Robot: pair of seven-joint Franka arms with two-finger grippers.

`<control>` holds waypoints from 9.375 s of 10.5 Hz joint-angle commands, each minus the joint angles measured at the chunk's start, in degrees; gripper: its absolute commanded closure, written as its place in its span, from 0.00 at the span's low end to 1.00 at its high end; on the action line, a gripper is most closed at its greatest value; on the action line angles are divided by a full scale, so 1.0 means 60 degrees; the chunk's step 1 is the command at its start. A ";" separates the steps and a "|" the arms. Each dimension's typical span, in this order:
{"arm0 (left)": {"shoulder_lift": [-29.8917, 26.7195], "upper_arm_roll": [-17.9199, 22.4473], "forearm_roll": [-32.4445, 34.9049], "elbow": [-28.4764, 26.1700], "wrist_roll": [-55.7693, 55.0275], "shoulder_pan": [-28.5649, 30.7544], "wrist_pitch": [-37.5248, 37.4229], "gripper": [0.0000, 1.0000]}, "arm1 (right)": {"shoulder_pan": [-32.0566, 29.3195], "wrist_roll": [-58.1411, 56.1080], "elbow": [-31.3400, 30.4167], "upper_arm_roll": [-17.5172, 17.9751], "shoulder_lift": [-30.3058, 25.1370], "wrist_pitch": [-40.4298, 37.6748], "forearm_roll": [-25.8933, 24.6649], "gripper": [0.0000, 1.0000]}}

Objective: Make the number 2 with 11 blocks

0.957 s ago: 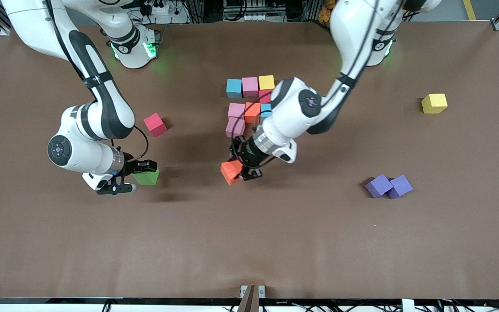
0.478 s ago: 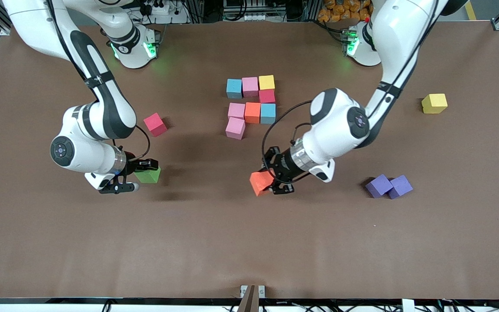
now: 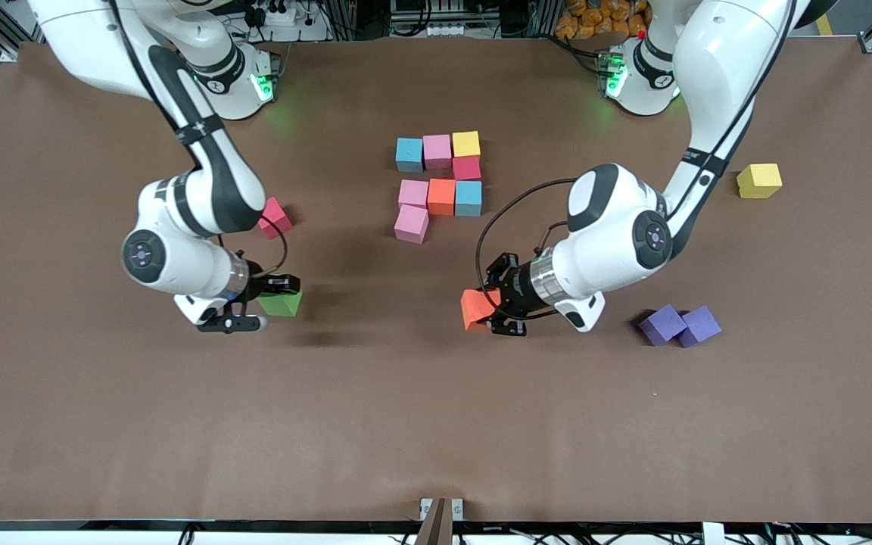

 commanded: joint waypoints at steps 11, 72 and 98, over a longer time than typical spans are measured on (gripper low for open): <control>-0.0271 -0.0222 0.0072 -0.0206 0.1996 0.0977 -0.1727 0.94 | 0.2781 0.3197 0.2055 0.0000 0.2533 -0.0064 0.1430 0.68; 0.1297 0.1361 -0.0397 -0.1114 0.0092 -0.3169 0.1290 0.90 | 0.1668 -0.3365 -0.4637 -0.1392 -0.2871 0.0168 -0.2142 0.00; 0.1136 0.1258 -0.0353 -0.1729 -0.0084 -0.3418 0.1569 0.90 | 0.1800 -0.3863 -0.6280 -0.1450 -0.2417 0.2573 -0.1571 0.44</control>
